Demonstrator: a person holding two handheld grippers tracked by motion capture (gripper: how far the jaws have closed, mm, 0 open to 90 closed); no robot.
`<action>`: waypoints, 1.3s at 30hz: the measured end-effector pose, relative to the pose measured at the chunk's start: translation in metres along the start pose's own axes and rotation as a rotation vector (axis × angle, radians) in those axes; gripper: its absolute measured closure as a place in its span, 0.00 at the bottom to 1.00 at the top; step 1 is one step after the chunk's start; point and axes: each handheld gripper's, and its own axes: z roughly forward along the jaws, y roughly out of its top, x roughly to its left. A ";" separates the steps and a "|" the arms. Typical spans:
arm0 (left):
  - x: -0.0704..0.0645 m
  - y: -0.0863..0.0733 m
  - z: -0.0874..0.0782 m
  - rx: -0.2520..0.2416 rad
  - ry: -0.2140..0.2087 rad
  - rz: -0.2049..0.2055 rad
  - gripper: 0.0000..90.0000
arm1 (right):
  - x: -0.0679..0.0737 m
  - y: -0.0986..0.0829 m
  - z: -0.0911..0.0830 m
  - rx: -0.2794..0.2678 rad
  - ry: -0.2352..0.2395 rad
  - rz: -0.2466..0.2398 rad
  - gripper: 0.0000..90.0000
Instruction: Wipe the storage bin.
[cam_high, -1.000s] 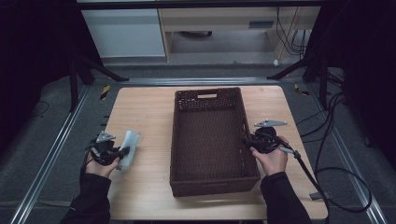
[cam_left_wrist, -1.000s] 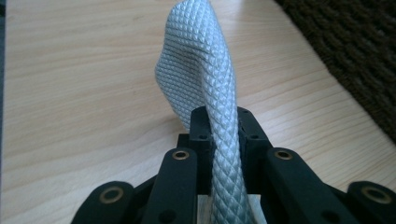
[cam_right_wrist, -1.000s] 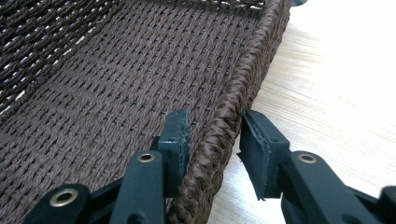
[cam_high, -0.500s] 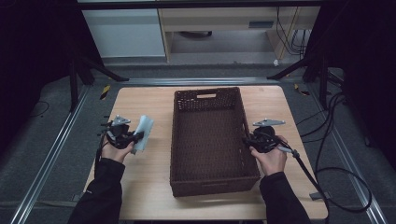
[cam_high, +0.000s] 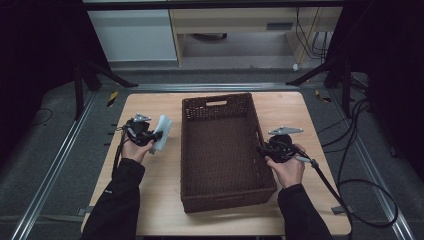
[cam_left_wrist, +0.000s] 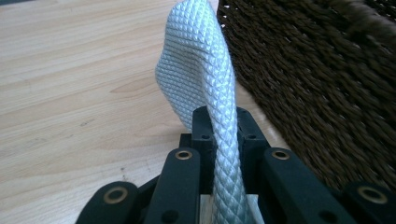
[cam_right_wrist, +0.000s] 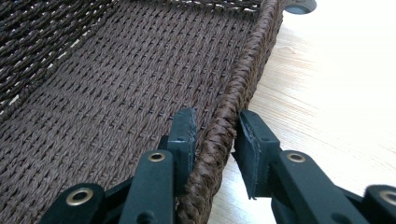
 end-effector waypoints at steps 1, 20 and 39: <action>0.001 0.000 0.004 0.005 0.001 0.005 0.90 | 0.001 0.000 0.000 0.000 0.003 -0.002 0.76; 0.003 -0.007 0.056 0.093 -0.029 0.021 0.90 | 0.006 0.001 0.003 -0.004 0.046 -0.027 0.77; -0.013 0.047 0.026 -0.065 -0.048 0.091 0.91 | 0.005 0.001 0.003 -0.005 0.047 -0.030 0.76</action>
